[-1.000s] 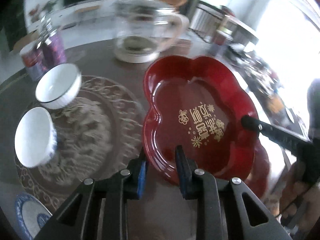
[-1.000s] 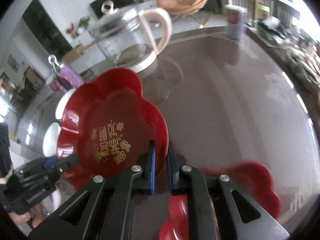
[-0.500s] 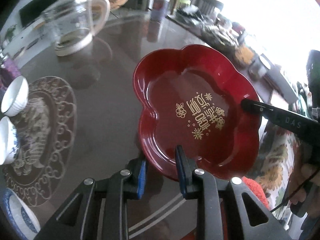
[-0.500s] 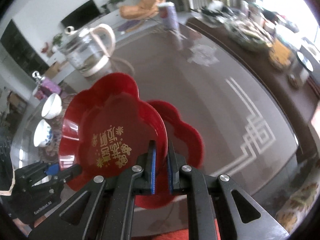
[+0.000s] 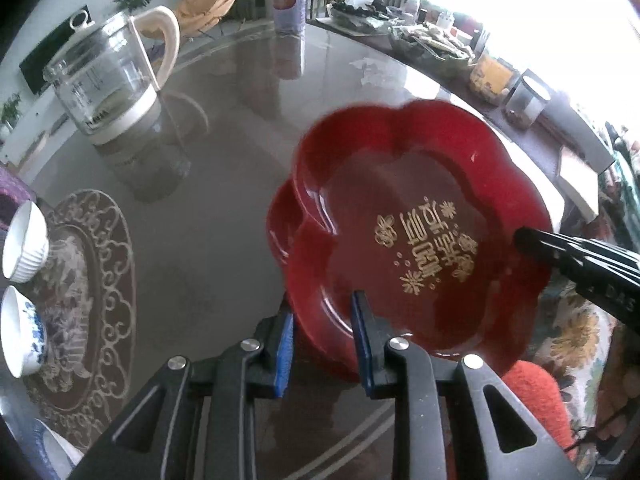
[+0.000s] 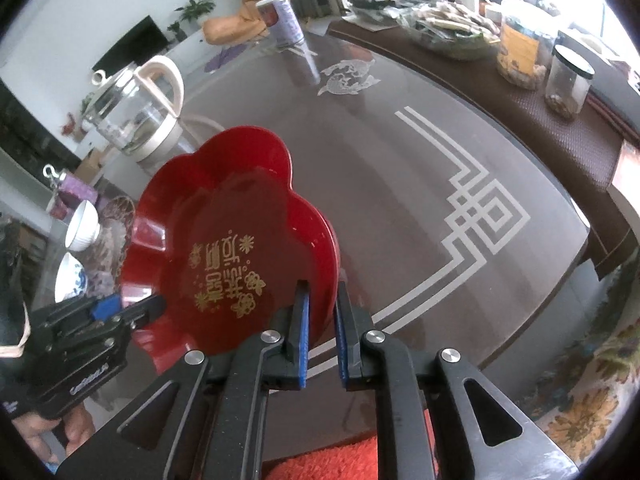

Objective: Organize plates and bowls
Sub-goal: 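Carry the red plate with the right gripper and stack it on the other red plate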

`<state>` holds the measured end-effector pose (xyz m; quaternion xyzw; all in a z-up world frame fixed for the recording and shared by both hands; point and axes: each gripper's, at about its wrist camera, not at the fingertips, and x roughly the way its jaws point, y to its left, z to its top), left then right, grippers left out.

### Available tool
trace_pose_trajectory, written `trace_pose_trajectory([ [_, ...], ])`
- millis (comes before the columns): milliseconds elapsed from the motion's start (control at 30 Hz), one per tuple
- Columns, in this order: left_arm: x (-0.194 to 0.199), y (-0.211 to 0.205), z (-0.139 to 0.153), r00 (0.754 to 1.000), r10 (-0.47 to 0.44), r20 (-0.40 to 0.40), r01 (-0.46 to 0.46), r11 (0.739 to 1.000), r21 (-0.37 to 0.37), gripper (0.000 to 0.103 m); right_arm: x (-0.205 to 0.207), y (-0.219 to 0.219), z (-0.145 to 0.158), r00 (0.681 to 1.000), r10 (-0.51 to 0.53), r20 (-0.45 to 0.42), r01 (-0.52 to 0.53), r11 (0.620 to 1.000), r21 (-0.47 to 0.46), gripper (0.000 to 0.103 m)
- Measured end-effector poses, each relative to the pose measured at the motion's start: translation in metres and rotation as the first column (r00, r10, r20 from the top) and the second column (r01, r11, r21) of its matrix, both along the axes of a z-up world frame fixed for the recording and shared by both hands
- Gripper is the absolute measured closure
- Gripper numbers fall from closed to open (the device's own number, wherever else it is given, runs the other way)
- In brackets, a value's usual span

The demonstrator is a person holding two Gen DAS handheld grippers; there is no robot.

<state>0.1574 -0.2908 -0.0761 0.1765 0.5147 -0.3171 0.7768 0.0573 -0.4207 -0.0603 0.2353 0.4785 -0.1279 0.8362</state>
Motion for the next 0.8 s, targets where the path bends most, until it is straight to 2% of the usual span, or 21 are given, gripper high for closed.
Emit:
trace_pose_trajectory([
  [167,0.002,0.011,0.016,0.999,0.008,0.031,-0.008,1.0,0.001,0.076,0.002,0.008,0.007,1.0,0.01,-0.026,-0.012,0.997,-0.07,0.076],
  [233,0.003,0.023,0.029,0.998,0.021,0.054,-0.02,1.0,-0.021,0.075,0.001,0.01,0.011,1.0,0.005,-0.016,-0.007,0.996,-0.088,0.046],
  [267,0.005,0.028,0.033,0.998,0.028,0.059,-0.026,0.999,-0.029,0.073,-0.001,0.011,0.015,1.0,0.005,-0.003,-0.006,0.994,-0.105,0.042],
  [333,0.011,0.044,0.046,0.996,0.06,0.072,-0.055,0.996,-0.064,0.059,-0.005,0.012,0.021,1.0,0.008,0.012,-0.006,0.99,-0.142,0.042],
  [400,0.015,0.057,0.055,0.991,0.097,0.092,-0.088,0.992,-0.092,0.023,-0.01,0.013,0.03,1.0,0.003,0.029,0.002,0.983,-0.186,0.042],
  [433,0.018,0.065,0.06,0.986,0.124,0.112,-0.112,0.987,-0.111,0.017,-0.013,0.012,0.034,0.999,0.001,0.041,0.008,0.979,-0.203,0.042],
  [500,0.022,0.078,0.065,0.977,0.164,0.133,-0.146,0.98,-0.138,0.014,-0.016,0.011,0.042,0.998,-0.006,0.058,0.02,0.97,-0.241,0.042],
  [600,0.032,0.09,0.058,0.98,0.187,0.073,-0.174,0.972,-0.157,0.014,-0.015,0.007,0.047,0.999,-0.009,0.049,0.021,0.967,-0.255,0.042],
  [667,0.034,0.091,0.046,0.981,0.194,0.023,-0.188,0.97,-0.156,0.014,-0.012,0.001,0.042,1.0,-0.019,0.014,0.022,0.977,-0.211,0.04],
  [800,0.034,0.075,0.023,0.983,0.173,-0.055,-0.18,0.972,-0.153,0.014,-0.014,-0.001,0.024,0.998,-0.033,-0.048,0.03,0.998,-0.058,0.038],
])
